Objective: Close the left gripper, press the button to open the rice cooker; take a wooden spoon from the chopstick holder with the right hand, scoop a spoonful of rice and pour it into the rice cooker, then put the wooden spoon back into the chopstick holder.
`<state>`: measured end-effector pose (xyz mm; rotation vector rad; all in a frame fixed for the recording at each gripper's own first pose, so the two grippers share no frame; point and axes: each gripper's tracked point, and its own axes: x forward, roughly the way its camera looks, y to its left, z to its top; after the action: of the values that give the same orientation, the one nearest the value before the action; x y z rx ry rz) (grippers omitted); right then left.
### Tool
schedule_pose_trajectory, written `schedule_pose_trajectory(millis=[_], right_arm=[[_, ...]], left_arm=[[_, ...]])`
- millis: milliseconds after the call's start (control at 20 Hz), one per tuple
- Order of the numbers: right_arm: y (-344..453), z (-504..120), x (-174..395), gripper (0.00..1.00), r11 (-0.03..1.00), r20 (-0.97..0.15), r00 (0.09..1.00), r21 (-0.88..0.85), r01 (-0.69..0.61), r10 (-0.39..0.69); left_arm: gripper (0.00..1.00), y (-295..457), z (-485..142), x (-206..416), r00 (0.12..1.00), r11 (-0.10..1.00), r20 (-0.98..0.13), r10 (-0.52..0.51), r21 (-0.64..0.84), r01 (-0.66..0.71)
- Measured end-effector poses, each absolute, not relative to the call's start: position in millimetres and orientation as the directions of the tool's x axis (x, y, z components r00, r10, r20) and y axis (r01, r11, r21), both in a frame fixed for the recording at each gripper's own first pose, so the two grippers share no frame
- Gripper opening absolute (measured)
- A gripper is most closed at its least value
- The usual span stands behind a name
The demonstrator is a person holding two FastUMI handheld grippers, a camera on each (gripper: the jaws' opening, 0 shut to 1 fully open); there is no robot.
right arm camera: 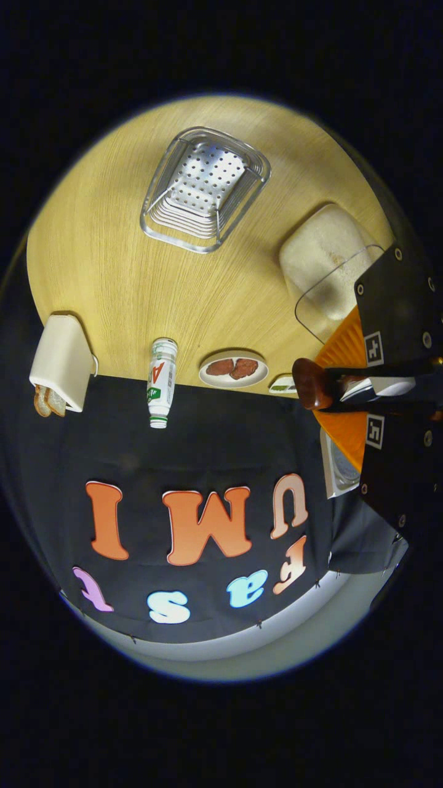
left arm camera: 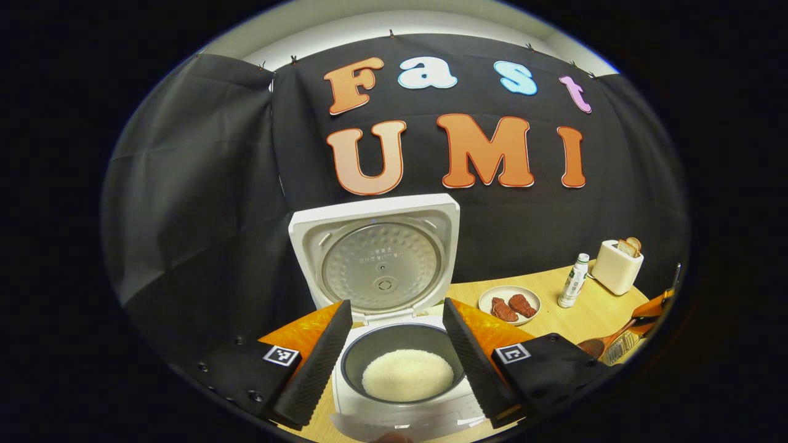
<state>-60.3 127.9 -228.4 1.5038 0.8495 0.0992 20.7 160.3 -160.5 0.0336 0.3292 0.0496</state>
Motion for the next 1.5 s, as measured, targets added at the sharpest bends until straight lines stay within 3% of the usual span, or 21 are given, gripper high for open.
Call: schedule_pose_trajectory(millis=[450, 700, 750, 800, 1100, 1250, 1500], right_arm=[[191.4, -171.6, -24.4, 0.14, 0.041, -0.294, 0.711, 0.936, 0.351, 0.639], [241.6, -156.8, -15.4, 0.14, 0.06, -0.272, 0.655, 0.943, 0.327, 0.705], [251.4, -152.7, -12.9, 0.19, 0.062, -0.269, 0.645, 0.944, 0.324, 0.716], [262.1, -149.6, -10.2, 0.14, 0.068, -0.266, 0.634, 0.945, 0.319, 0.726], [325.9, -132.6, 6.1, 0.14, 0.094, -0.248, 0.592, 0.956, 0.279, 0.767], [350.3, -128.7, 16.5, 0.14, 0.153, -0.266, 0.585, 0.96, 0.236, 0.767], [386.8, -126.2, 22.9, 0.14, 0.327, -0.336, 0.573, 0.937, 0.123, 0.747]], left_arm=[[0.96, 194.5, -145.5, 7.9, 0.956, 0.991, -0.264, 0.128, 0.059, -0.117], [1.0, 237.1, -148.2, -14.2, 0.942, 0.979, -0.268, 0.205, 0.042, -0.201], [0.96, 247.4, -148.0, -19.7, 0.937, 0.974, -0.267, 0.225, 0.045, -0.222], [0.97, 257.7, -146.5, -23.8, 0.933, 0.969, -0.264, 0.245, 0.051, -0.241], [1.0, 279.5, -156.2, -41.4, 0.908, 0.947, -0.269, 0.32, 0.056, -0.317], [0.96, 299.7, -159.3, -57.2, 0.895, 0.935, -0.275, 0.352, 0.06, -0.349], [1.0, 318.5, -170.5, -75.1, 0.872, 0.918, -0.298, 0.389, 0.052, -0.392]])
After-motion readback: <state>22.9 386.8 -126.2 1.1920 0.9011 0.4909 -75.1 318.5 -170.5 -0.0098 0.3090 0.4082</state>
